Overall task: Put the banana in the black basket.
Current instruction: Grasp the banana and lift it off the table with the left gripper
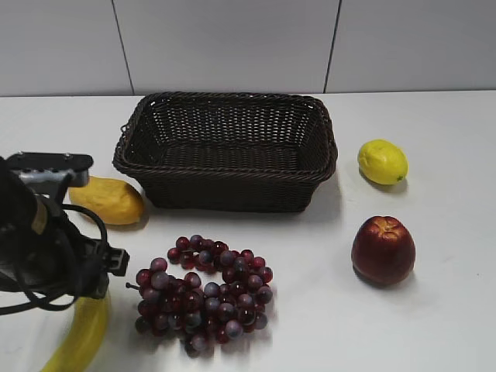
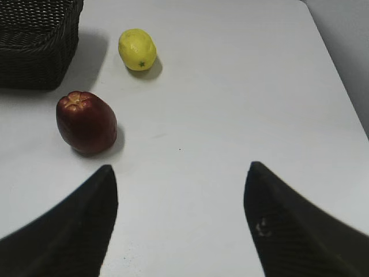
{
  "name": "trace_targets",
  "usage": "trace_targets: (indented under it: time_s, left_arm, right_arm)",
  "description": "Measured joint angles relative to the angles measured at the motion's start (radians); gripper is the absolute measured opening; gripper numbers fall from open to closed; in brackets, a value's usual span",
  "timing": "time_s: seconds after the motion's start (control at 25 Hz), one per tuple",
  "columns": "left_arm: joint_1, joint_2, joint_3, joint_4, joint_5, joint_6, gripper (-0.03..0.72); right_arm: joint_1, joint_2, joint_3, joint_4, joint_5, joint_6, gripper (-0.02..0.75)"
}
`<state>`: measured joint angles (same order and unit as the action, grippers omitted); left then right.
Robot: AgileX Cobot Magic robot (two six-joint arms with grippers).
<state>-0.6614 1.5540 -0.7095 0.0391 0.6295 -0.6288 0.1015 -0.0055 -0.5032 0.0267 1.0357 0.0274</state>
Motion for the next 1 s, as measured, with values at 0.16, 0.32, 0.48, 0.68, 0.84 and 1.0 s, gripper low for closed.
trace_targets:
  time_s: [0.16,0.32,0.48,0.68,0.84,1.0]
  left_arm:
    - [-0.009,0.089,0.0,0.001,-0.007,-0.004,0.564]
    - [-0.009,0.15,0.015,0.001,-0.042,-0.004,0.564]
    - [-0.009,0.172,0.016,-0.001,-0.082,-0.004,0.563]
    - [-0.009,0.16,0.017,-0.018,-0.068,-0.005,0.409]
    - [-0.007,0.087,0.017,0.0,-0.049,-0.005,0.414]
    - [-0.002,-0.033,0.017,0.056,0.006,0.015,0.414]
  right_arm:
    - [0.0,0.0,0.0,0.0,0.0,0.0,0.52]
    - [0.0,0.0,0.0,0.0,0.0,0.0,0.52]
    - [0.0,0.0,0.0,0.0,0.0,0.0,0.52]
    - [0.0,0.0,0.0,0.0,0.0,0.0,0.52]
    - [0.0,0.0,0.0,0.0,0.0,0.0,0.52]
    - [0.0,0.0,0.0,0.0,0.0,0.0,0.52]
